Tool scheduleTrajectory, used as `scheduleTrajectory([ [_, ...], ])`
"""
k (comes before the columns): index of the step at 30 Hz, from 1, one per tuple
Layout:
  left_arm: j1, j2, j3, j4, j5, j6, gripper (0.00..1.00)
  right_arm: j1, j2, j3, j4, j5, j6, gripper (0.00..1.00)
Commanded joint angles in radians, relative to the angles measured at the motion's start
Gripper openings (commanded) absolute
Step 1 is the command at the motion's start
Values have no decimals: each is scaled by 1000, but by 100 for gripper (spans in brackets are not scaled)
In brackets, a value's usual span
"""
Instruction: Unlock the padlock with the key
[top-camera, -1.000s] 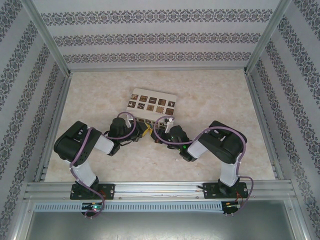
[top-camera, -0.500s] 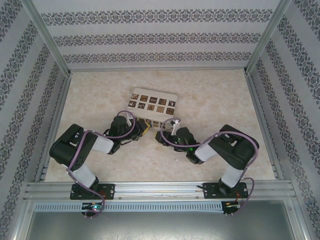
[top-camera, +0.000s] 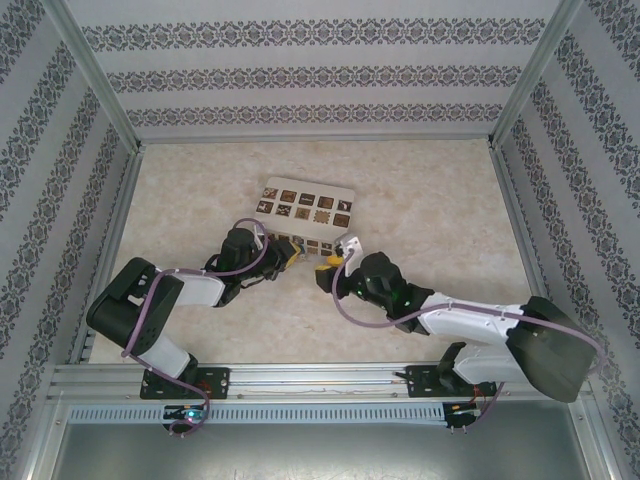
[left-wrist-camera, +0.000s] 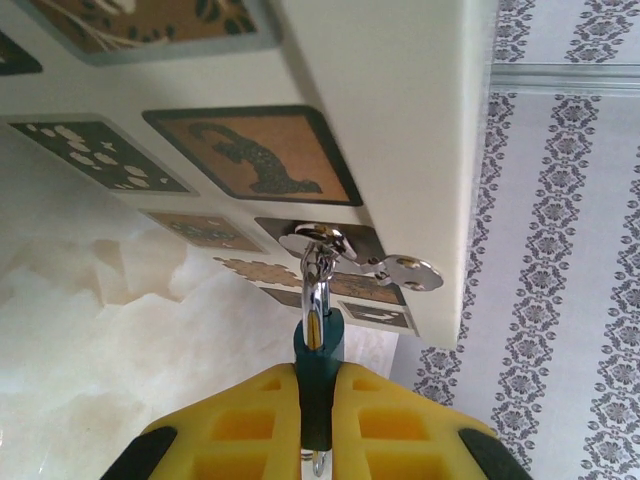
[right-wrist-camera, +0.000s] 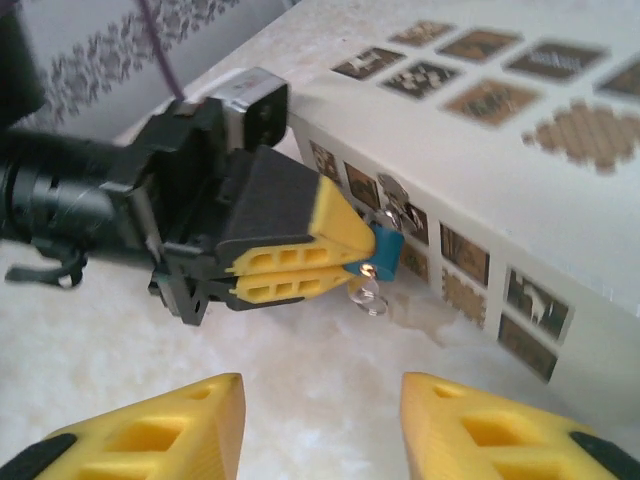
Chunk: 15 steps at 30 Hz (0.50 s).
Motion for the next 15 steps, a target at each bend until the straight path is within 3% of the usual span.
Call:
scheduleTrajectory([
  [1,-14,-28,34,-1,14,-11,10,39,-36,36,-127,127,-347,47],
  [8,-15,-21,38,-9,32,-23,10,58,-12,68,-162,183,-727,53],
  [15,-17,-21,60,-39,34,-29,7,60,106,130,-178,205,-919,53],
])
